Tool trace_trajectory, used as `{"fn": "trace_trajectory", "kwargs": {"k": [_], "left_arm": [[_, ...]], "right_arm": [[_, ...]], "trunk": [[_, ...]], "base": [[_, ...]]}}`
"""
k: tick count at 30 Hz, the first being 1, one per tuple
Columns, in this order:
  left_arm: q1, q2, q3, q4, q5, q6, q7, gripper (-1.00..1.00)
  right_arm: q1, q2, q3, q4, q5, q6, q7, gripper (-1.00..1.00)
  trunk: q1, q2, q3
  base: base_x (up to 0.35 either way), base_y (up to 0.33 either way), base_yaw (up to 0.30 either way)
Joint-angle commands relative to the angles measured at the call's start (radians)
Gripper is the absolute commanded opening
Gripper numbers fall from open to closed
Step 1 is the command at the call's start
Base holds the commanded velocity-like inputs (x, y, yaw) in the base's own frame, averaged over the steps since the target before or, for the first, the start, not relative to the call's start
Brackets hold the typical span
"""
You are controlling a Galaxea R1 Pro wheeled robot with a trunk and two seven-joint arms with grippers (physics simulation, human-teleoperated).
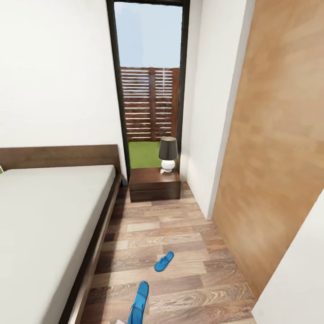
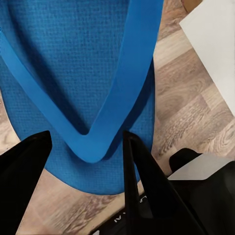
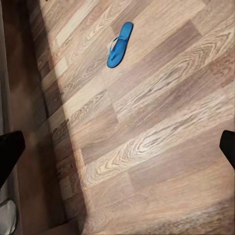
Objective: In the bedroom, move the book from the bed onto either nightstand, and place the two sandals side by side next to the bed.
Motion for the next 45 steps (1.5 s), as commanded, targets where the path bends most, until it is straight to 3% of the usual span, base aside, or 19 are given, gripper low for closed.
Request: {"fn": "trace_trajectory", "kwargs": {"k": [1, 19, 45], "left_arm": [[-0.001, -0.001, -0.008, 0.002, 0.008, -0.005, -0.003, -1.00], [-0.001, -0.001, -0.008, 0.002, 0.008, -0.005, -0.003, -1.00], [-0.001, -0.001, -0.008, 0.002, 0.008, -0.006, -0.003, -1.00]], "right_arm": [[-0.001, 0.000, -0.001, 0.001, -0.006, 0.001, 0.005, 1.00], [-0.001, 0.000, -0.001, 0.001, -0.006, 0.001, 0.005, 1.00], [0.000, 0.000, -0.001, 0.001, -0.006, 0.001, 0.005, 1.00]], "trunk": [[0.001, -0.001, -0.001], [0.001, -0.001, -0.001], [0.001, -0.001, -0.001]], "base": [[0.242, 0.000, 0.000], [0.041, 0.000, 0.150], [0.297, 0.000, 0.007]]}}
